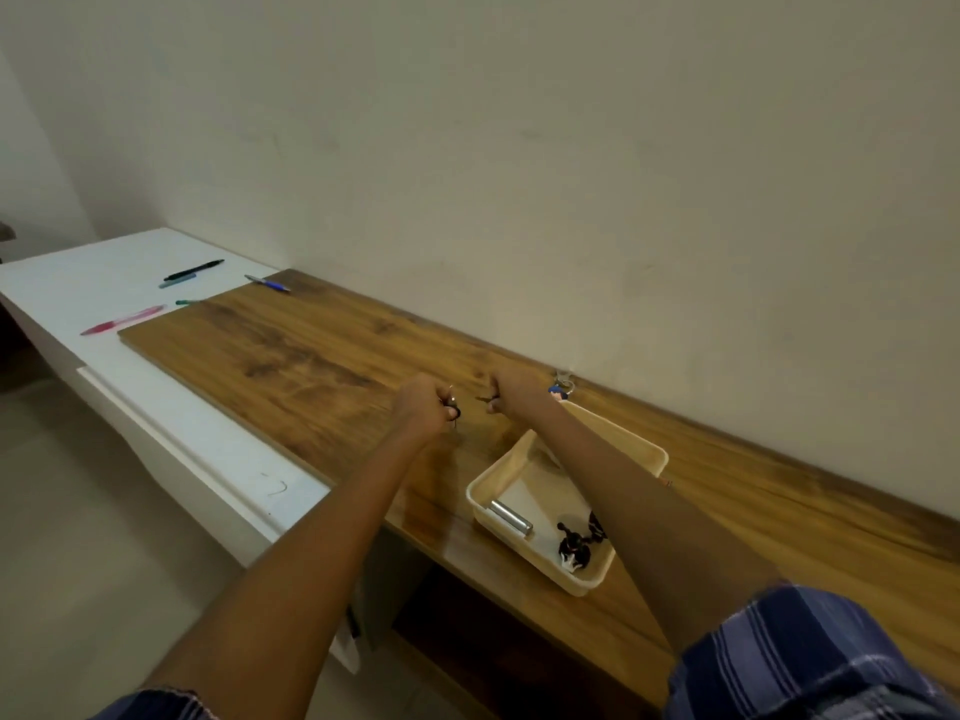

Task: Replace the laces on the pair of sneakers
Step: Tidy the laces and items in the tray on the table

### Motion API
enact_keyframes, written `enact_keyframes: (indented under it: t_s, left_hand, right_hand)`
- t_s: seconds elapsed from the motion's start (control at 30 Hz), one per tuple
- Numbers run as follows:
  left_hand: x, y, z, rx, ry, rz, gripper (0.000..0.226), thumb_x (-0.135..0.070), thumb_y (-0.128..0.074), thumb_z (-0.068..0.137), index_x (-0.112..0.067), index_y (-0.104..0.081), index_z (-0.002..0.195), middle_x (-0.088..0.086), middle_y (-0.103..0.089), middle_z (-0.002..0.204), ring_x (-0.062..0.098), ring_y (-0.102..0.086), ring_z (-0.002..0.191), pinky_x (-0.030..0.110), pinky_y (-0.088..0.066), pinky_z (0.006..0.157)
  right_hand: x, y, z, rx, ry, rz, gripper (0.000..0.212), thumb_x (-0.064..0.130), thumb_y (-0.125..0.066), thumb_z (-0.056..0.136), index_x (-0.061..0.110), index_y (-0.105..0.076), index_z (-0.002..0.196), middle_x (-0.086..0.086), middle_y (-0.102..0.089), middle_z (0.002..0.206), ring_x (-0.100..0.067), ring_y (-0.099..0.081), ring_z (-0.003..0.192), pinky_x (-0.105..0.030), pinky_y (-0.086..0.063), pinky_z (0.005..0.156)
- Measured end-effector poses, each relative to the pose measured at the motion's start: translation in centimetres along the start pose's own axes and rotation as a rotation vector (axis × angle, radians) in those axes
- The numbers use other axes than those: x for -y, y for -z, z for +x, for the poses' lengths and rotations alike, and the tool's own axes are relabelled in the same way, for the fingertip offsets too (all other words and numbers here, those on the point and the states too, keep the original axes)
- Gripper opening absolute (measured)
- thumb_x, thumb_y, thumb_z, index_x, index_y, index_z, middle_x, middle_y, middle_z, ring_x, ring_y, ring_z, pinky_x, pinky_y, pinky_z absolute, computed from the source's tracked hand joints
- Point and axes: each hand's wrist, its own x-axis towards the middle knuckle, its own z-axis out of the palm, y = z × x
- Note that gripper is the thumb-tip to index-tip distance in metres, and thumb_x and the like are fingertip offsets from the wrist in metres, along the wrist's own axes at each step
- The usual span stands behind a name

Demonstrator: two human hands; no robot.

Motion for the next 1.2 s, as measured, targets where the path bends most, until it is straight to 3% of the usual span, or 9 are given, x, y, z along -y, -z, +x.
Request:
enact_keyframes:
  t_s: [0.13,0.27,0.37,0.53,0.67,0.8,0.93,1.03,1.2]
  left_hand:
    - [-3.6,1.6,-1.6,0.136,-0.040,-0.206,0.017,0.004,-0.066,0.081,0.005,-0.068,0.098,0.022,-0.067,0.099,0.015,-0.060,0.067,0.019,-0.052,0.059]
    - [-7.0,0.8,-4.6,0.331,-0.051,-0.142,0.020,0.005,-0.064,0.083,0.004,-0.068,0.102,0.019,-0.067,0.101,0.017,-0.062,0.075,0.020,-0.055,0.063]
    - [-7.9,-1.2,-6.5,0.388,0.041,-0.055,0.020,0.002,-0.067,0.082,0.003,-0.067,0.101,0.018,-0.067,0.101,0.024,-0.067,0.084,0.028,-0.058,0.070]
    - [-8.0,-3.9,-7.7,0.323,0.062,0.166,0.024,-0.012,-0.075,0.077,-0.005,-0.067,0.098,0.011,-0.068,0.101,0.022,-0.067,0.090,0.033,-0.056,0.081]
    - [-8.2,-4.8,-7.9,0.219,0.066,0.282,0.033,-0.025,-0.073,0.078,-0.009,-0.066,0.107,0.006,-0.066,0.111,0.019,-0.062,0.103,0.026,-0.048,0.083]
    - [-8.0,-6.1,-7.8,0.114,0.090,0.320,0.023,-0.017,-0.061,0.088,-0.006,-0.062,0.109,0.010,-0.063,0.115,0.021,-0.059,0.107,0.026,-0.046,0.084]
    - [-7.8,-7.0,-7.9,0.007,0.025,0.370,0.017,-0.011,-0.050,0.094,-0.006,-0.061,0.107,0.010,-0.063,0.113,0.020,-0.060,0.104,0.026,-0.046,0.083]
    - [-7.9,-7.3,-8.0,-0.014,-0.006,0.373,0.017,-0.006,-0.047,0.095,-0.005,-0.059,0.106,0.010,-0.062,0.111,0.020,-0.060,0.103,0.025,-0.046,0.080]
    - [-8.0,-6.9,-8.1,0.069,-0.018,0.375,0.016,-0.012,-0.057,0.091,-0.008,-0.066,0.103,0.009,-0.066,0.108,0.020,-0.061,0.099,0.025,-0.047,0.079]
  right_hand:
    - [-2.5,2.9,-4.3,-0.147,-0.048,0.210,0.016,0.016,-0.067,0.085,0.012,-0.052,0.085,-0.012,-0.063,0.099,-0.019,-0.051,0.087,-0.027,-0.036,0.067]
    - [-4.5,4.7,-9.3,0.014,-0.069,0.183,0.020,0.017,-0.064,0.088,-0.002,-0.066,0.093,-0.011,-0.065,0.087,-0.015,-0.053,0.070,-0.022,-0.039,0.057]
    - [-4.5,4.5,-11.2,0.052,-0.079,0.080,0.018,0.017,-0.066,0.083,0.001,-0.071,0.089,-0.007,-0.063,0.079,-0.014,-0.054,0.067,-0.021,-0.038,0.054]
    - [-4.1,3.0,-12.0,0.031,-0.103,-0.053,0.018,0.019,-0.065,0.083,0.004,-0.070,0.092,-0.010,-0.070,0.096,-0.015,-0.052,0.076,-0.023,-0.035,0.053]
    - [-3.7,2.6,-11.9,0.026,-0.114,-0.087,0.036,0.018,-0.063,0.085,0.005,-0.059,0.118,-0.004,-0.061,0.091,-0.018,-0.051,0.081,-0.029,-0.040,0.063]
    - [-3.1,1.9,-11.8,-0.004,-0.098,-0.178,0.020,0.013,-0.059,0.090,0.007,-0.064,0.108,-0.004,-0.056,0.084,-0.020,-0.054,0.085,-0.028,-0.038,0.068]
    - [-3.2,1.1,-11.9,-0.012,-0.092,-0.188,0.015,0.011,-0.057,0.091,0.008,-0.062,0.104,-0.008,-0.064,0.108,-0.024,-0.061,0.100,-0.030,-0.043,0.073]
    - [-3.7,1.3,-12.1,-0.013,-0.088,-0.189,0.012,0.012,-0.058,0.090,0.008,-0.064,0.101,-0.008,-0.065,0.108,-0.021,-0.056,0.084,-0.028,-0.038,0.068]
    - [-3.9,1.6,-12.5,0.071,-0.057,-0.191,0.030,0.023,-0.070,0.082,0.013,-0.066,0.110,-0.006,-0.062,0.111,-0.023,-0.060,0.100,-0.029,-0.046,0.076]
